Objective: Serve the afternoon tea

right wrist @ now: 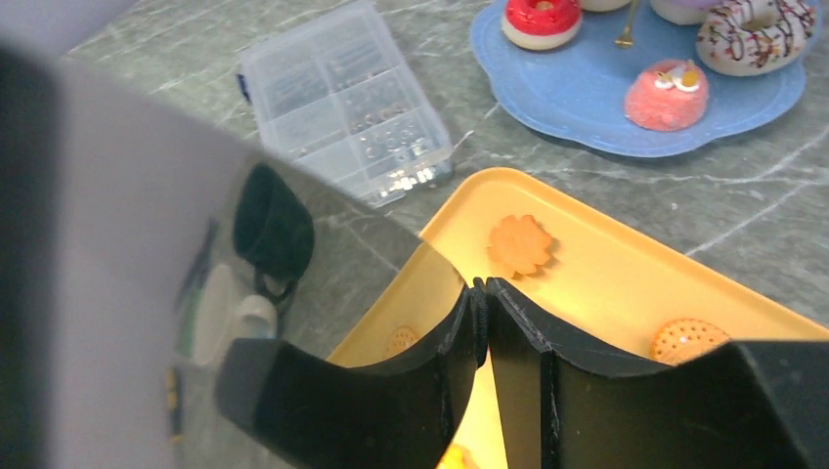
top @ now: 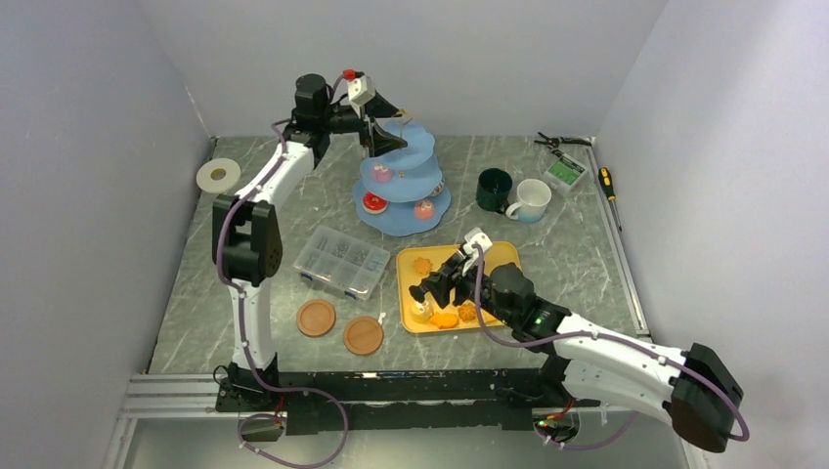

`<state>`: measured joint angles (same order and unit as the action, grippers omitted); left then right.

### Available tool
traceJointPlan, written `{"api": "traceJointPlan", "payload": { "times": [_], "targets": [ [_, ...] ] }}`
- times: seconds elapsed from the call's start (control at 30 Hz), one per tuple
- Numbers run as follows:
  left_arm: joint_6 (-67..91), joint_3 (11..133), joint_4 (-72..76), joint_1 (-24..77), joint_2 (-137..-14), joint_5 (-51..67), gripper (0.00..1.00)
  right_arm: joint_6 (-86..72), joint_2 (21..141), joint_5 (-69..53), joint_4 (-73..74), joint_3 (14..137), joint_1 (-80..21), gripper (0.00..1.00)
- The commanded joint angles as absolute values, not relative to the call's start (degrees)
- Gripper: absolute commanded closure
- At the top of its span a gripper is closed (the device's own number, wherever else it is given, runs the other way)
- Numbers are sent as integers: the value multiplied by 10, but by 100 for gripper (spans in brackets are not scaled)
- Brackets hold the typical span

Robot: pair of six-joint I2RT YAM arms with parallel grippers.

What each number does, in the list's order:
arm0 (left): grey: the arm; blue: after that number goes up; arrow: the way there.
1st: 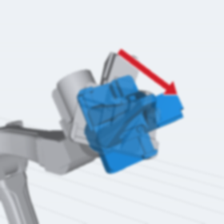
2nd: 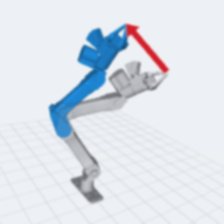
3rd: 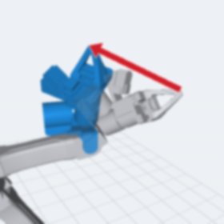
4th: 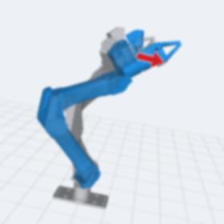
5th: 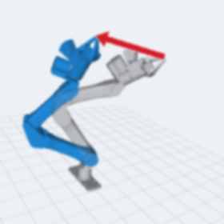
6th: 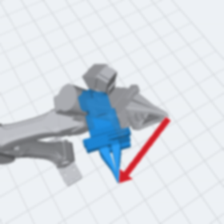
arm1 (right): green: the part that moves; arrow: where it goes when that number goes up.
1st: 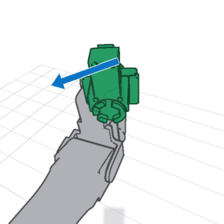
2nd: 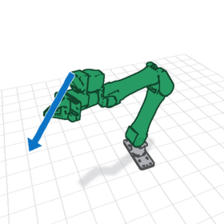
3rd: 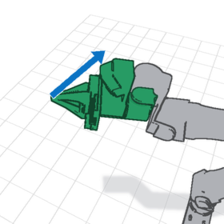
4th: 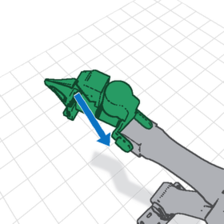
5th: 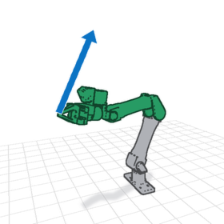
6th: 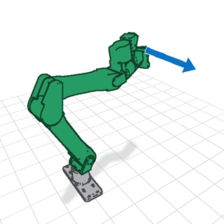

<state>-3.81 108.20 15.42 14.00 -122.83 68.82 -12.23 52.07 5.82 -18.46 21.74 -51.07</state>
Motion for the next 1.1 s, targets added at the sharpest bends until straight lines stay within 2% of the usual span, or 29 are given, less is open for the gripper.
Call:
{"api": "traceJointPlan", "payload": {
  "times": [0.0, 0.27, 0.53, 0.83, 0.93, 1.07],
  "targets": [
    [-140, 1081, 12, 135, -1150, 640, 7, -132, 479, 27, -168, 217, -526, 37],
    [-185, 1013, -120, 129, -1052, 512, 7, -132, 482, 50, -151, 207, -571, 34],
    [-167, 1076, -330, 122, -998, 350, 7, -115, 499, 80, -182, 196, -579, 34],
    [-155, 1035, -390, 88, -902, 297, 7, -106, 549, 70, -226, 195, -578, 34],
    [-139, 1070, -454, 86, -908, 258, 7, -110, 561, 53, -234, 198, -578, 36],
    [-121, 1096, -492, 79, -908, 223, 7, -109, 558, 54, -233, 198, -578, 45]
  ]
}}
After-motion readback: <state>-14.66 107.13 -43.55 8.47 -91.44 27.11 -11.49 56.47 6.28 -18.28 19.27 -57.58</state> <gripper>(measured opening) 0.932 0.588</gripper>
